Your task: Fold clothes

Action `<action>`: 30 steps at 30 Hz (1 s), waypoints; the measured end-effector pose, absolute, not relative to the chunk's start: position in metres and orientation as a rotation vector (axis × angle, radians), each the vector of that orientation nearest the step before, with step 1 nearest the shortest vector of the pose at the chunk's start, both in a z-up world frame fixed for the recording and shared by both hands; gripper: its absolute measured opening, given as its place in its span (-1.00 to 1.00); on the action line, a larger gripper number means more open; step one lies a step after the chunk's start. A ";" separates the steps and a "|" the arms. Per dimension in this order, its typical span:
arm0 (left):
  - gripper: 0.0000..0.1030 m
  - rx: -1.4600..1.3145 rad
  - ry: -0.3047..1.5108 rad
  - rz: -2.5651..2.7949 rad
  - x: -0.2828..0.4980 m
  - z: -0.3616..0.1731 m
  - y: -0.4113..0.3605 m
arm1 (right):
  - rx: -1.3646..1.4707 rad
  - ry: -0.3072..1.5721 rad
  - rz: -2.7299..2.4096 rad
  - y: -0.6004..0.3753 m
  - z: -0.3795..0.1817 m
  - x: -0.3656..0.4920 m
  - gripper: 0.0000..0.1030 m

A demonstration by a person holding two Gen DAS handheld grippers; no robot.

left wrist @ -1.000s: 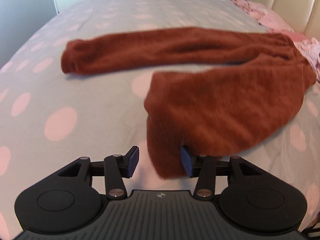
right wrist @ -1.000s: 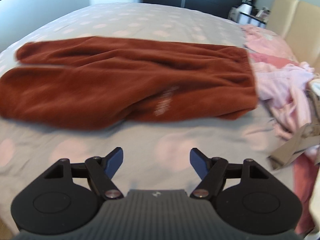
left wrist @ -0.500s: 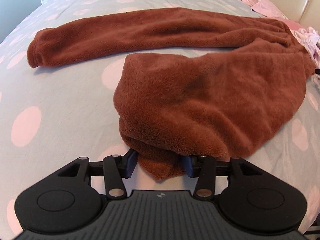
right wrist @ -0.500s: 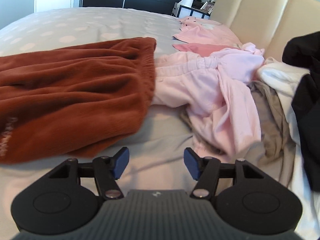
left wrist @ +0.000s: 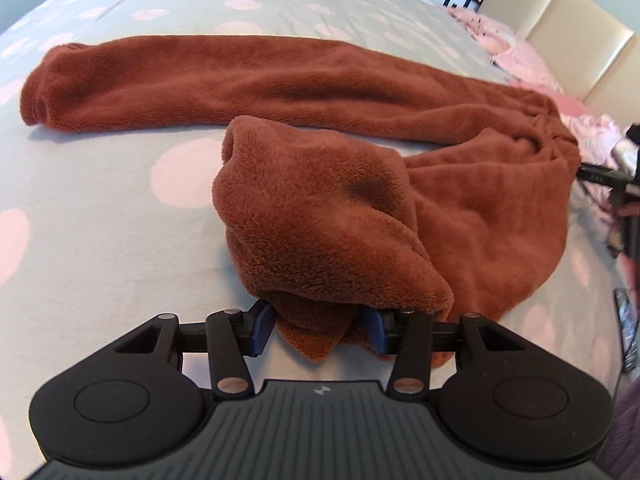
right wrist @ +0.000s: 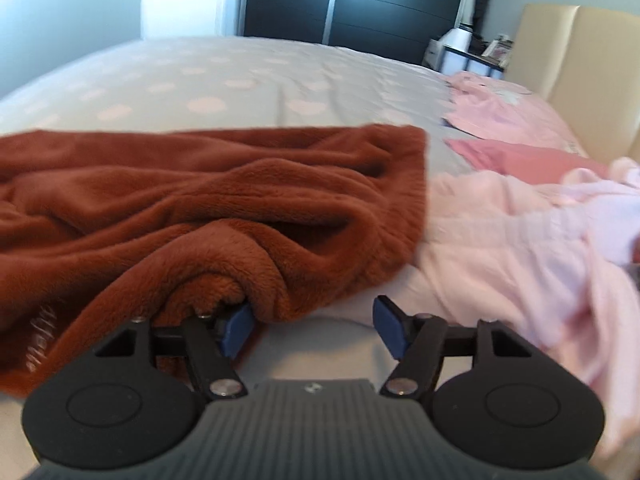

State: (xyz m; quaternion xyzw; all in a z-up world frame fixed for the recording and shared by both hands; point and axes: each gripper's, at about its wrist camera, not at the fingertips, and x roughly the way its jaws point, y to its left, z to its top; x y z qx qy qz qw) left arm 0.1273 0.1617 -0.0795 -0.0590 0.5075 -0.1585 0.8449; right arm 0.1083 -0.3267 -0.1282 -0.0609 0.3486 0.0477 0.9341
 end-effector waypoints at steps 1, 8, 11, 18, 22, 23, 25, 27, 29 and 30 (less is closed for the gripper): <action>-0.12 -0.135 1.072 -0.337 0.128 -0.080 0.161 | -0.095 0.702 0.122 -0.328 -0.129 0.110 0.33; -0.55 -0.128 1.079 -0.364 0.129 -0.080 0.154 | -0.010 0.705 0.162 -0.315 -0.128 0.119 -0.50; -0.73 -0.094 1.058 -0.341 0.127 -0.075 0.152 | -0.043 0.705 0.116 -0.312 -0.116 0.112 -0.54; -0.81 -0.140 0.884 -0.201 0.117 -0.024 0.185 | -0.087 0.657 -0.033 -0.328 -0.061 0.076 -0.59; -0.83 -0.191 0.777 -0.116 0.106 0.020 0.221 | -0.088 0.605 -0.094 -0.333 -0.018 0.050 -0.62; -0.83 -0.197 0.754 -0.097 0.102 0.030 0.229 | -0.101 0.600 -0.100 -0.331 -0.009 0.043 -0.63; -0.83 -0.210 0.717 -0.064 0.093 0.048 0.246 | -0.132 0.603 -0.108 -0.327 0.008 0.029 -0.64; -0.83 -0.190 0.710 -0.027 0.086 0.060 0.260 | -0.173 0.634 -0.094 -0.323 0.019 0.017 -0.64; -0.83 -0.191 0.757 0.007 0.085 0.058 0.276 | -0.183 0.681 -0.063 -0.322 0.022 0.010 -0.63; -0.83 -0.193 0.787 0.025 0.086 0.055 0.283 | -0.172 0.701 -0.043 -0.323 0.019 0.007 -0.62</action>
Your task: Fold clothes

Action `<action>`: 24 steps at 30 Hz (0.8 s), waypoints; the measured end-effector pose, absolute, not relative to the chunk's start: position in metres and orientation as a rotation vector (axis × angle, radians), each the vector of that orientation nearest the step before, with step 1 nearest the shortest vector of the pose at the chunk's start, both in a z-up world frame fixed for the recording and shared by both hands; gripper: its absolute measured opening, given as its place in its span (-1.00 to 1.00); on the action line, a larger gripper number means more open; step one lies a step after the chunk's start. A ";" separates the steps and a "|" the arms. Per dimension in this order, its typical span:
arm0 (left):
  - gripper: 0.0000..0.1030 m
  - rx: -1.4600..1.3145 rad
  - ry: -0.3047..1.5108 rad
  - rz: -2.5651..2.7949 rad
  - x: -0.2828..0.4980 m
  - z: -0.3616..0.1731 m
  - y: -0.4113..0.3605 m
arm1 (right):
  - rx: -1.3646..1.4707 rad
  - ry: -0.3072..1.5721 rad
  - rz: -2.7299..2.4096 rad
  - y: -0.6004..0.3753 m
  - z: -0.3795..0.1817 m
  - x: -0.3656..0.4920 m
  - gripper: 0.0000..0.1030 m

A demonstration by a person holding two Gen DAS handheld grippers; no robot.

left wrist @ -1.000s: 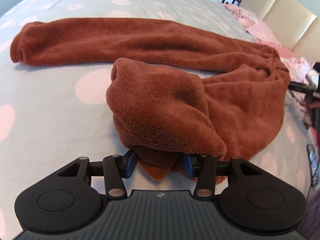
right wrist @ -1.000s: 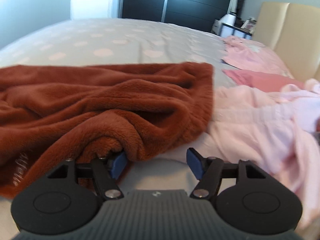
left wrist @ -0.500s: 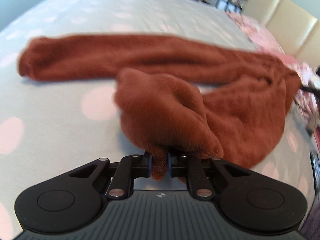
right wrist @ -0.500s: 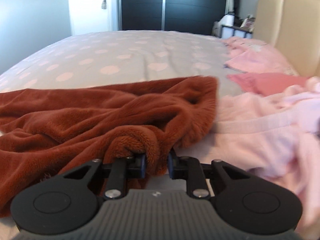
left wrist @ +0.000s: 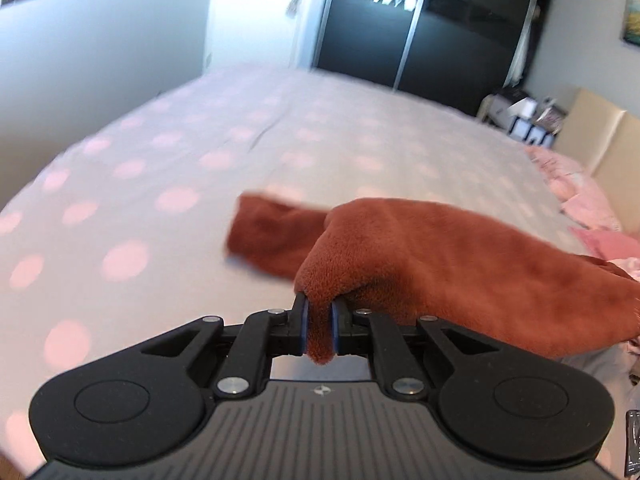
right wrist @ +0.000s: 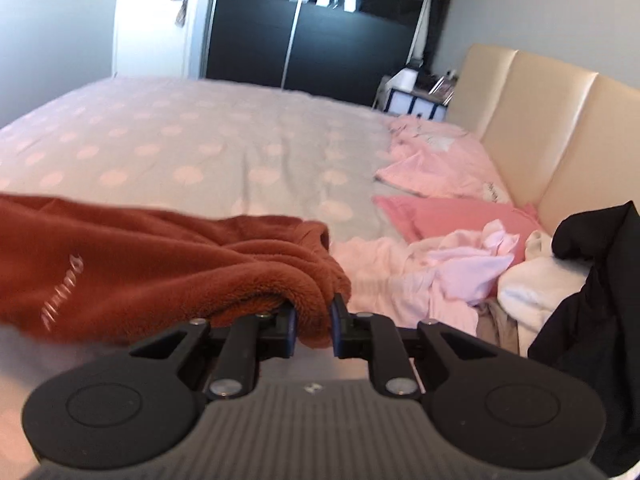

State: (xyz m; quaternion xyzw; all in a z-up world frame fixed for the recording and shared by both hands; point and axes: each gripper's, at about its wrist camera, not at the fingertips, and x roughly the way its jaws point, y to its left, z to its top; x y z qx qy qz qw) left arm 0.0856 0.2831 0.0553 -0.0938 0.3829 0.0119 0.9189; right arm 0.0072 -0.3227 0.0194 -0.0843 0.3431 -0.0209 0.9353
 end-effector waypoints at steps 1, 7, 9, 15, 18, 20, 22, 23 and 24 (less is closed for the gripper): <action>-0.83 -0.162 0.827 0.042 0.089 0.048 0.286 | -0.156 0.725 -0.027 -0.323 0.015 0.007 -0.54; -0.83 -0.107 1.002 0.094 0.103 0.001 0.304 | -0.050 0.837 0.007 -0.323 -0.025 0.004 -0.24; -0.82 -0.077 1.031 0.113 0.104 -0.012 0.305 | -0.053 0.846 0.004 -0.323 -0.035 -0.003 -0.23; -0.81 -0.064 1.075 0.132 0.111 -0.033 0.308 | -0.145 0.856 0.078 -0.326 -0.071 -0.017 -0.24; -0.81 -0.043 1.075 0.136 0.113 -0.033 0.303 | -0.309 0.889 0.123 -0.316 -0.098 -0.019 -0.24; -0.81 -0.039 1.070 0.138 0.114 -0.032 0.301 | -0.385 0.903 0.141 -0.312 -0.114 -0.017 -0.24; -0.81 -0.041 1.066 0.139 0.115 -0.032 0.300 | -0.381 0.894 0.161 -0.311 -0.121 -0.012 -0.26; -0.81 -0.041 1.065 0.140 0.116 -0.032 0.300 | -0.374 0.875 0.169 -0.310 -0.121 -0.009 -0.28; -0.81 -0.041 1.065 0.141 0.116 -0.032 0.300 | -0.366 0.850 0.182 -0.308 -0.118 -0.007 -0.28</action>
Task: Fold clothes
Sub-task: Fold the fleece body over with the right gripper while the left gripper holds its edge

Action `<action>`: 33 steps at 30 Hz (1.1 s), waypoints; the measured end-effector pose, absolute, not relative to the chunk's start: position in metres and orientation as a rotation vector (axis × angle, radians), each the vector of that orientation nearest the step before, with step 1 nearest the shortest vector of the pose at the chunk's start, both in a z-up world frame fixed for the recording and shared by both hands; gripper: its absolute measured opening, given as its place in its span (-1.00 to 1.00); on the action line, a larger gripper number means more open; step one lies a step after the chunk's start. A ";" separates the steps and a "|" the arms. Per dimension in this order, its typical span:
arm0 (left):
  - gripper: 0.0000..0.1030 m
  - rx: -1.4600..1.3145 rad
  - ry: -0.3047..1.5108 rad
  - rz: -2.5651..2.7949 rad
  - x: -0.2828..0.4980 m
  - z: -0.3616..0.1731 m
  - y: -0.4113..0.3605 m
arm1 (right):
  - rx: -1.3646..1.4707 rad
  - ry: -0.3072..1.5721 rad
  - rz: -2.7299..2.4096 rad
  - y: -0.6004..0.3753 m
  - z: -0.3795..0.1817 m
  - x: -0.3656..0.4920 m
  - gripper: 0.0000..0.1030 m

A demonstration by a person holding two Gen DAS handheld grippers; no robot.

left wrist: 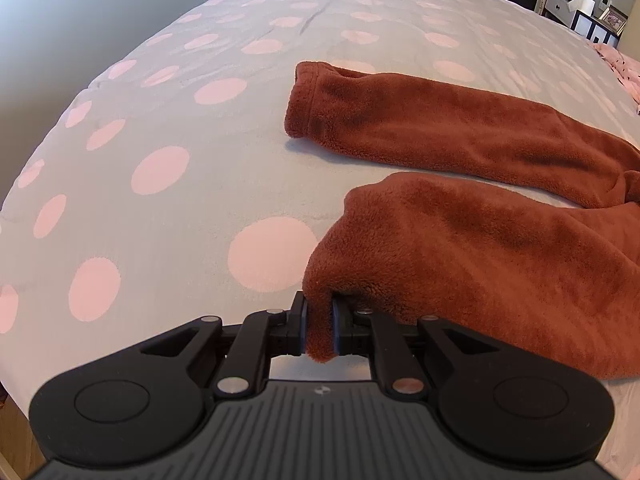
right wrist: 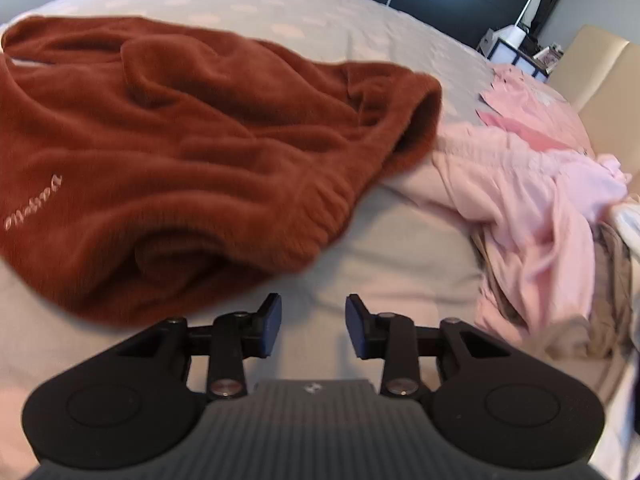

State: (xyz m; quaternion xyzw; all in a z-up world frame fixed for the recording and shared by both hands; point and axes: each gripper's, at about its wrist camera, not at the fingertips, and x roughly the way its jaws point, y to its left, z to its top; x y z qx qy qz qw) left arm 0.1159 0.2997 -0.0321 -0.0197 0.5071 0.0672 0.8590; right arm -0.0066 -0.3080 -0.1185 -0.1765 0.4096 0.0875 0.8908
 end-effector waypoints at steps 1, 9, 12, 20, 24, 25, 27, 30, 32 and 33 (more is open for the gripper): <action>-0.81 -0.041 1.066 0.143 0.117 -0.033 0.299 | -0.360 0.822 0.194 -0.306 -0.115 -0.005 -0.34; -0.81 -0.035 1.066 0.144 0.121 -0.034 0.298 | -0.415 0.721 0.320 -0.273 -0.108 0.022 -0.32; -0.80 -0.038 1.065 0.142 0.121 -0.034 0.298 | -0.494 0.746 0.377 -0.258 -0.117 0.031 -0.22; -0.78 -0.039 1.068 0.134 0.122 -0.038 0.300 | -0.535 0.894 0.550 -0.256 -0.106 0.039 -0.05; -0.77 -0.042 1.070 0.136 0.124 -0.040 0.300 | -0.616 0.920 0.573 -0.259 -0.104 0.030 -0.05; -0.77 -0.040 1.071 0.137 0.125 -0.040 0.300 | -0.618 0.923 0.555 -0.259 -0.108 0.033 -0.05; -0.77 -0.034 1.070 0.137 0.125 -0.040 0.298 | -0.616 0.925 0.537 -0.257 -0.114 0.037 -0.06; -0.77 -0.022 1.070 0.136 0.123 -0.040 0.297 | -0.665 0.915 0.573 -0.248 -0.116 0.041 -0.05; -0.77 -0.019 1.074 0.137 0.123 -0.041 0.296 | -0.719 0.905 0.604 -0.240 -0.118 0.045 -0.03; -0.77 -0.014 1.076 0.137 0.122 -0.041 0.295 | -0.743 0.910 0.614 -0.236 -0.121 0.049 -0.03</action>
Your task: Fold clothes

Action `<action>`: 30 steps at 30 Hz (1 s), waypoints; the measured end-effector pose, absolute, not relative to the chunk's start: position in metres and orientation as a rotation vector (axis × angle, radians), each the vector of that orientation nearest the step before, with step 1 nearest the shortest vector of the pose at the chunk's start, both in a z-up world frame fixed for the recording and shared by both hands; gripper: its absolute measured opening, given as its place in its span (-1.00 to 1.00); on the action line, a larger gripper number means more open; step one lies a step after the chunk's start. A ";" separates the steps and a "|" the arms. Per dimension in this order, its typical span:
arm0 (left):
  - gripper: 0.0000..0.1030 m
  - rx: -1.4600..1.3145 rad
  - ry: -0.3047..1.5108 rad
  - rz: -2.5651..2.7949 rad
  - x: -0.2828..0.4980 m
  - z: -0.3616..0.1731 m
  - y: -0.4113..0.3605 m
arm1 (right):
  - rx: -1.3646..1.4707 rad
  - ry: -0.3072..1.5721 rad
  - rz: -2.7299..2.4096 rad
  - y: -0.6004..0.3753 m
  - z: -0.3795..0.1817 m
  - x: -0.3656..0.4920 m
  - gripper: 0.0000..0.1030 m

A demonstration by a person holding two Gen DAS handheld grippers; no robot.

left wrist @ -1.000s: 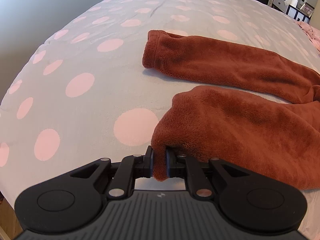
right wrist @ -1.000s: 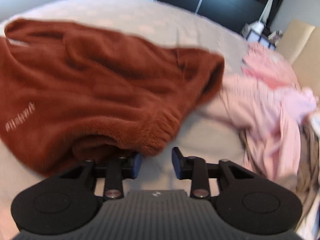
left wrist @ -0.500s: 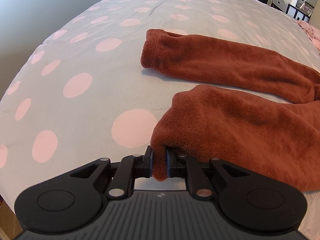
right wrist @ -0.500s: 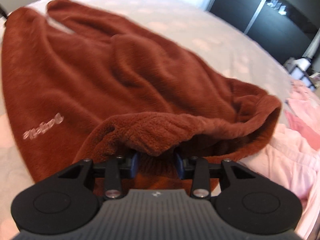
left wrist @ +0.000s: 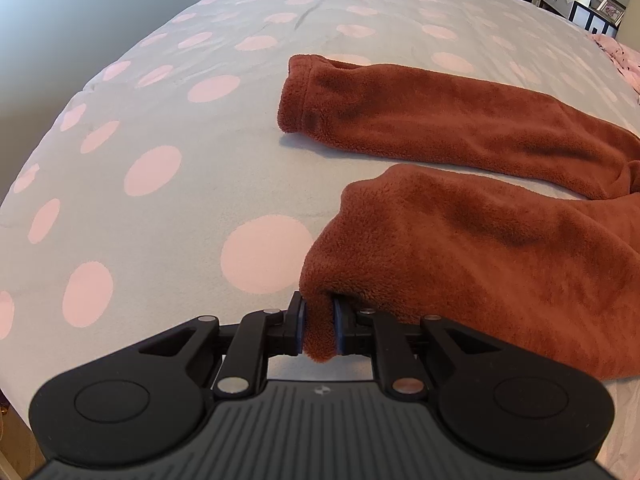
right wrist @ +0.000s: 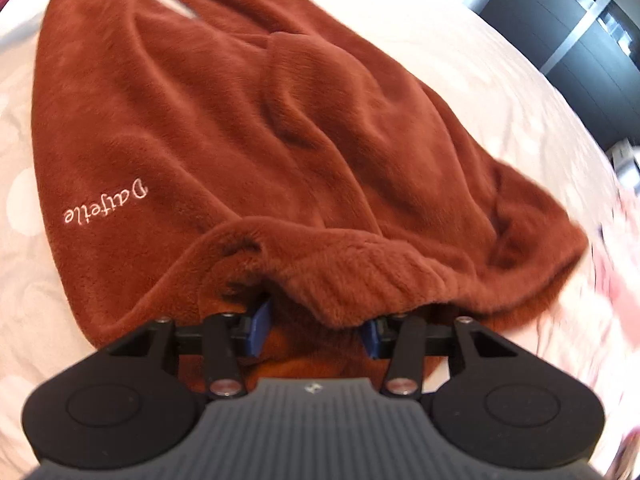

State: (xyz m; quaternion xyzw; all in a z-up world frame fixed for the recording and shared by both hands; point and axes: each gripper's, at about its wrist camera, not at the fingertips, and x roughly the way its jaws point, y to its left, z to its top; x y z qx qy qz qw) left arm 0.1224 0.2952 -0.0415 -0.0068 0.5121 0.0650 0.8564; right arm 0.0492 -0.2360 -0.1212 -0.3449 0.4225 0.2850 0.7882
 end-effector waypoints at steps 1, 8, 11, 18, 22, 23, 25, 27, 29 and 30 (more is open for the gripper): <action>-0.77 -0.010 1.079 0.137 0.122 -0.042 0.295 | -0.757 0.919 0.619 -0.232 -0.124 0.054 0.01; -0.76 -0.004 1.082 0.135 0.123 -0.043 0.296 | -0.629 0.996 0.609 -0.240 -0.131 0.064 -0.34; -0.75 -0.011 1.078 0.137 0.121 -0.043 0.298 | -0.600 0.993 0.619 -0.249 -0.117 0.054 -0.54; -0.75 -0.056 1.048 0.135 0.114 -0.032 0.305 | -0.493 0.976 0.459 -0.314 -0.073 0.003 -0.63; -0.75 -0.063 1.038 0.133 0.105 -0.025 0.307 | -0.420 0.978 0.359 -0.347 -0.052 -0.039 -1.00; -0.75 -0.068 1.039 0.132 0.102 -0.025 0.307 | -0.407 0.988 0.336 -0.356 -0.051 -0.048 -1.00; -0.75 -0.064 1.041 0.133 0.097 -0.024 0.306 | -0.364 1.000 0.301 -0.366 -0.055 -0.059 -1.00; -0.75 -0.051 1.041 0.144 0.093 -0.024 0.306 | -0.315 1.002 0.281 -0.370 -0.061 -0.066 -0.99; -0.75 -0.042 1.038 0.165 0.089 -0.024 0.309 | -0.268 0.969 0.285 -0.370 -0.057 -0.070 -0.89; -0.75 -0.042 1.037 0.175 0.087 -0.024 0.310 | -0.245 0.951 0.288 -0.369 -0.055 -0.072 -0.88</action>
